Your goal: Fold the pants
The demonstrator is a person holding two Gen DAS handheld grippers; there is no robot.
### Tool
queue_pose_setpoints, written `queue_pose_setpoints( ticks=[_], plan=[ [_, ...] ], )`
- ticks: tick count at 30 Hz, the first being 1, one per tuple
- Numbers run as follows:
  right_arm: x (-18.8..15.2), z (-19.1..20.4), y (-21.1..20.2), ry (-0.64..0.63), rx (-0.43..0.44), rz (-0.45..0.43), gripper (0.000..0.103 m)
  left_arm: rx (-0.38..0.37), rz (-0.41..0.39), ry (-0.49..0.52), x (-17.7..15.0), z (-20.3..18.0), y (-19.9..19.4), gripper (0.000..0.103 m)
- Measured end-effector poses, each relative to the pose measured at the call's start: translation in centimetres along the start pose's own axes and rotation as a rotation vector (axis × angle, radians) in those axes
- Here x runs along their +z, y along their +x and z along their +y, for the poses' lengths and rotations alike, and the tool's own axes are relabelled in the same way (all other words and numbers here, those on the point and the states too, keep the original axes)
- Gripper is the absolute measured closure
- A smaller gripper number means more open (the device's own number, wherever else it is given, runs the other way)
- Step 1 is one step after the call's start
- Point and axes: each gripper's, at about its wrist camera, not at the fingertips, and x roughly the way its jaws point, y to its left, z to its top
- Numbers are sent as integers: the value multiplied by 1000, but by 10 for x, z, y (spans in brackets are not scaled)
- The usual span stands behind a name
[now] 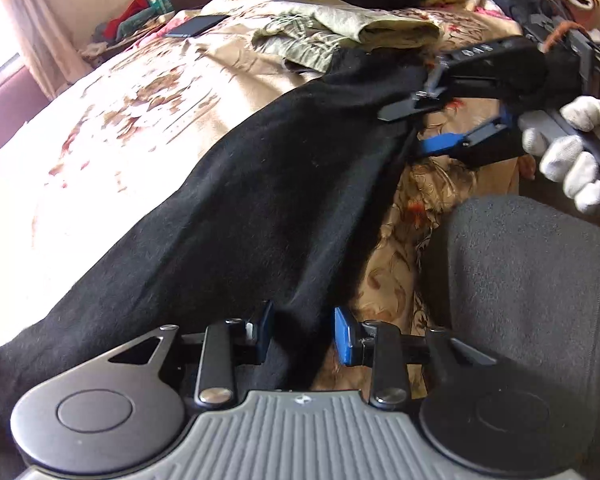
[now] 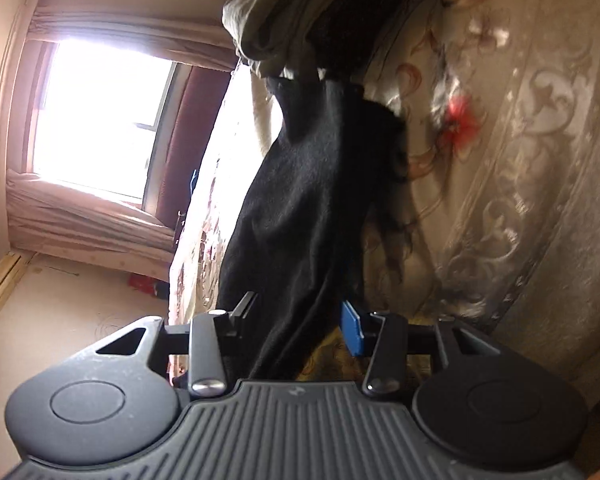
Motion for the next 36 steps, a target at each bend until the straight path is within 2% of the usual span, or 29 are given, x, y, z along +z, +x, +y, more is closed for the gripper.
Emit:
queue_pose_setpoints(
  ticks=[2,4,5,7,8,11,13,14,16,18,20,22,23,24,29,33,35,36],
  plan=[
    [3,0,5,20,51,-31,58,3,-5,28,4,-2,-1,57],
    [6,4,4,42,140,-72,58,7,-3,38,5,-3,-2,57],
    [7,7,4,15,137,-86,58,6,-2,33,5,-2,-2,57],
    [8,10,16,-41,-4,-83,57,6,4,16,4,-1,1,57],
    [9,6,22,-30,-18,-69,62,12,6,11,5,-2,3,57],
    [18,13,27,-10,30,-81,60,33,-5,-14,8,-4,6,56],
    [22,28,24,-70,58,-126,73,38,-18,-54,8,-4,7,56],
    [24,33,23,-97,73,-148,85,34,-21,-77,7,-4,8,56],
    [25,30,26,-73,42,-186,87,39,-14,-115,4,-7,13,55],
    [26,20,47,-13,-45,-141,83,60,-21,-110,2,-12,16,54],
    [25,32,56,-91,-69,-129,82,70,-31,-99,2,-15,13,54],
    [28,45,56,-112,-71,-129,88,61,-41,-115,-1,-13,10,54],
    [29,53,54,-98,-45,-135,96,61,-51,-122,-4,-10,8,54],
    [28,62,49,-113,-35,-143,96,62,-61,-132,-7,-8,6,54],
    [6,129,43,-310,-6,-152,96,55,-140,-204,-19,15,-20,53],
    [-29,200,76,-536,26,-82,96,145,-181,-273,-38,44,-52,53],
    [-57,232,101,-647,44,-18,96,210,-191,-318,-54,61,-73,53],
    [-82,245,117,-712,64,29,96,241,-196,-345,-64,69,-84,53]
  ],
)
